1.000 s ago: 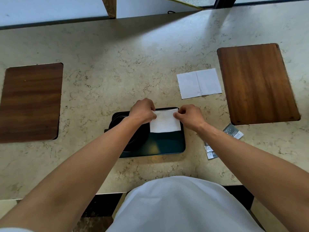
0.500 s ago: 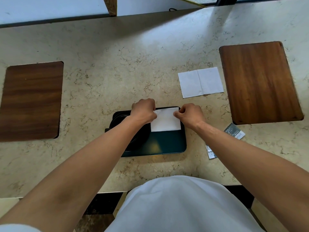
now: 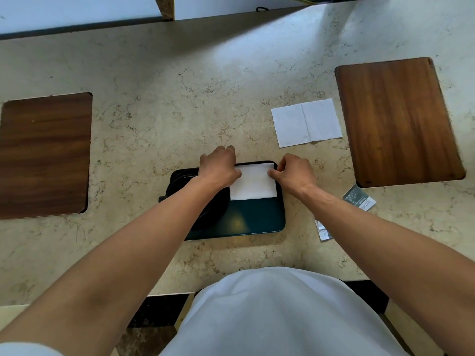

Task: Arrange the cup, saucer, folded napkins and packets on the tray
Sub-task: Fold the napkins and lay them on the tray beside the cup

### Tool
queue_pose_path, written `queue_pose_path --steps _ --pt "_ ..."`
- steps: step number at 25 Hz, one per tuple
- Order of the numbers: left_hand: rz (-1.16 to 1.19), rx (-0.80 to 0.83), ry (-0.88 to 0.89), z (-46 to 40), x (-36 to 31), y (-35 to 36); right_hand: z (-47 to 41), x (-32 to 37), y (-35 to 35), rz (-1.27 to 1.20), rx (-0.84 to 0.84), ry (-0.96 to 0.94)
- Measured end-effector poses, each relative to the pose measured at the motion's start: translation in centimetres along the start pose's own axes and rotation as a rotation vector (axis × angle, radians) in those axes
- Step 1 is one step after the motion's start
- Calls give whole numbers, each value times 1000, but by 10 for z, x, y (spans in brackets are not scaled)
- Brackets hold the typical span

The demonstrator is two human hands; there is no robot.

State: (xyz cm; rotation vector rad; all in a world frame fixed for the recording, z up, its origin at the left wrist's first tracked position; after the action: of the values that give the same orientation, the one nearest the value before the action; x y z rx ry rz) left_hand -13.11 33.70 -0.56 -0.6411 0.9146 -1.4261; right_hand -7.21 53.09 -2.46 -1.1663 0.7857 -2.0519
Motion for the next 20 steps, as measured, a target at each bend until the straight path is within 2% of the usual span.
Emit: queue_pose_path --steps 7,14,20 --pt "-88 -15 22 -2 -3 6 -5 -1 3 19 22 2" --pt "-74 9 24 -2 -2 5 -6 0 3 11 44 1" --pt "71 20 50 -10 -17 -7 -19 -14 -13 -184 19 107"
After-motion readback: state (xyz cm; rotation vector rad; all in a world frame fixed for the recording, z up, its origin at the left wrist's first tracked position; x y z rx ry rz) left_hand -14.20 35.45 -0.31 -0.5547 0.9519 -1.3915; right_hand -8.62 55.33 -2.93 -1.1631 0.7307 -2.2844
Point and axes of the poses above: each hand's wrist, its own z-axis away from the middle knuckle, its own y-axis out of the palm, x = y × z, the point moved 6 cm from there along -z, towards the middle knuckle, and after that the axes turned 6 degrees about -y, right-handed, at the moved point
